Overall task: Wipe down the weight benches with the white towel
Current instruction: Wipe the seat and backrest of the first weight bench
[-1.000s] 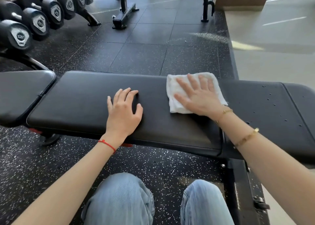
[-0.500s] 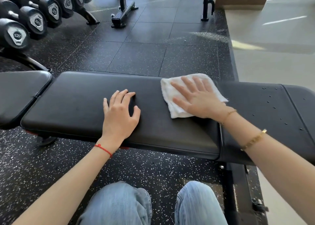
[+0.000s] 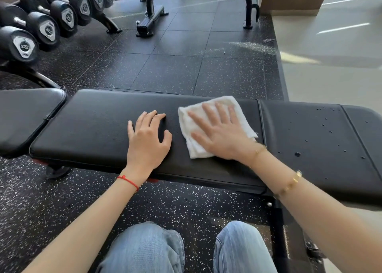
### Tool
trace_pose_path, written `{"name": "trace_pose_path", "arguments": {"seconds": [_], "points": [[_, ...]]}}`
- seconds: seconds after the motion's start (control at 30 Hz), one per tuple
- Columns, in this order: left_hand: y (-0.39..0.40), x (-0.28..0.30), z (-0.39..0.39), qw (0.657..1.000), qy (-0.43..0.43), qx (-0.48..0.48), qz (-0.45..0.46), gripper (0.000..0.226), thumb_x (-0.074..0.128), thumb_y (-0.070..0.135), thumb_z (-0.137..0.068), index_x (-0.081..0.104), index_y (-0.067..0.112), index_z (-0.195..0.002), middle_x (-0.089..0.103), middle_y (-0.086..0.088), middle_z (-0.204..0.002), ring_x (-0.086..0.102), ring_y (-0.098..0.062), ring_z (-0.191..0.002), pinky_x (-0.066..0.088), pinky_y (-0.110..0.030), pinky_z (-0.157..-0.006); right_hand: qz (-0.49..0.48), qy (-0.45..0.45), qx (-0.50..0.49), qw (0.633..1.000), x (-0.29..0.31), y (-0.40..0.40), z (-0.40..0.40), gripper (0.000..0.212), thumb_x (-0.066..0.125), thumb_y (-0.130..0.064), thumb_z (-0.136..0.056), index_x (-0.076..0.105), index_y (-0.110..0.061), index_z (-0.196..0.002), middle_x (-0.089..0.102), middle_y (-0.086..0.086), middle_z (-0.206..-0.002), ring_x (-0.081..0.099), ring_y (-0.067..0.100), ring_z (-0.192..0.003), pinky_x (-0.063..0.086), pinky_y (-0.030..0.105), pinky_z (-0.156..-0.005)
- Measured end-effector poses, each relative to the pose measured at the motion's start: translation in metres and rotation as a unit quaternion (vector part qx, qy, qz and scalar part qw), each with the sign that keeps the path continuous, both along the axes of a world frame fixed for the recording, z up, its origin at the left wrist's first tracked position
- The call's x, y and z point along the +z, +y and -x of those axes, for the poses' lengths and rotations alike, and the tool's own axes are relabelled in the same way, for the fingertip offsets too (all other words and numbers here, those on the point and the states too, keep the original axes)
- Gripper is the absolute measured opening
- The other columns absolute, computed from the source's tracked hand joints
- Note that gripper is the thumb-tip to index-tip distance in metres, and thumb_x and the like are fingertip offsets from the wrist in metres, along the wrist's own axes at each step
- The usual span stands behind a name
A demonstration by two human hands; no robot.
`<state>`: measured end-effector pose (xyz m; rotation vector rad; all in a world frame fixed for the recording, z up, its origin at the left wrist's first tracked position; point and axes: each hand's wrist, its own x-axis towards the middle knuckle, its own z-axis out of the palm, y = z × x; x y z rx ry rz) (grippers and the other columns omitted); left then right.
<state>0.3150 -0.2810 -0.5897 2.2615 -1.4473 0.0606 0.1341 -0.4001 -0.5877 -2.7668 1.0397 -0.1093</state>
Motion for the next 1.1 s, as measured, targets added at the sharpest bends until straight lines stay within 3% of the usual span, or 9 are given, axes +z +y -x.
{"name": "trace_pose_path", "arguments": {"seconds": [0.13,0.33,0.53,0.67,0.9,1.1], "points": [[0.000,-0.002,0.000,1.000,-0.001,-0.003,0.003,0.046,0.054,0.028,-0.094,0.052,0.020,-0.139,0.046,-0.003,-0.150,0.032,-0.023,-0.146,0.016,-0.058,-0.121,0.004,0.017,-0.016,1.000,-0.004,-0.002,0.033,0.060,0.017,-0.066,-0.096,-0.005,-0.054,-0.150,-0.012,-0.003,-0.165,-0.016,0.030,-0.149,-0.019,0.050,-0.116],[0.000,-0.002,0.000,1.000,0.007,0.003,0.010,0.046,0.054,0.028,-0.093,0.053,0.020,-0.138,0.047,-0.003,-0.150,0.032,-0.022,-0.146,0.015,-0.057,-0.121,-0.037,0.047,-0.110,0.992,0.004,-0.047,-0.005,0.064,0.018,-0.065,-0.097,-0.003,-0.046,-0.154,-0.011,0.001,-0.165,-0.018,0.037,-0.149,-0.017,0.059,-0.114],[0.001,-0.003,-0.001,1.000,0.010,0.001,0.013,0.046,0.054,0.028,-0.093,0.053,0.020,-0.138,0.048,-0.002,-0.150,0.032,-0.021,-0.146,0.014,-0.056,-0.122,-0.001,0.018,-0.041,0.999,0.001,0.003,-0.003,0.062,0.019,-0.061,-0.098,-0.003,-0.046,-0.153,-0.008,-0.002,-0.165,-0.014,0.038,-0.149,-0.015,0.060,-0.115],[0.001,-0.003,-0.003,1.000,0.015,0.001,0.020,0.045,0.054,0.028,-0.093,0.054,0.020,-0.137,0.048,-0.002,-0.150,0.033,-0.020,-0.146,0.014,-0.055,-0.122,0.019,0.013,-0.003,1.000,-0.003,0.031,0.028,0.061,0.013,-0.066,-0.094,-0.008,-0.053,-0.150,-0.013,-0.005,-0.165,-0.018,0.033,-0.149,-0.022,0.053,-0.114],[0.000,-0.004,-0.001,1.000,0.013,0.004,0.019,0.045,0.053,0.028,-0.093,0.054,0.020,-0.137,0.048,-0.002,-0.150,0.032,-0.021,-0.146,0.014,-0.056,-0.122,-0.043,0.039,-0.139,0.989,0.011,-0.032,0.010,0.060,0.019,-0.061,-0.099,0.001,-0.046,-0.154,-0.009,-0.001,-0.166,-0.015,0.039,-0.149,-0.016,0.062,-0.114],[0.000,-0.002,-0.001,1.000,0.014,0.001,0.019,0.045,0.054,0.026,-0.093,0.054,0.019,-0.137,0.048,-0.004,-0.149,0.032,-0.022,-0.146,0.013,-0.056,-0.122,-0.002,0.029,-0.047,0.998,0.003,0.026,0.009,0.060,0.015,-0.063,-0.098,-0.005,-0.048,-0.153,-0.010,-0.004,-0.165,-0.018,0.037,-0.148,-0.017,0.061,-0.114]]}}
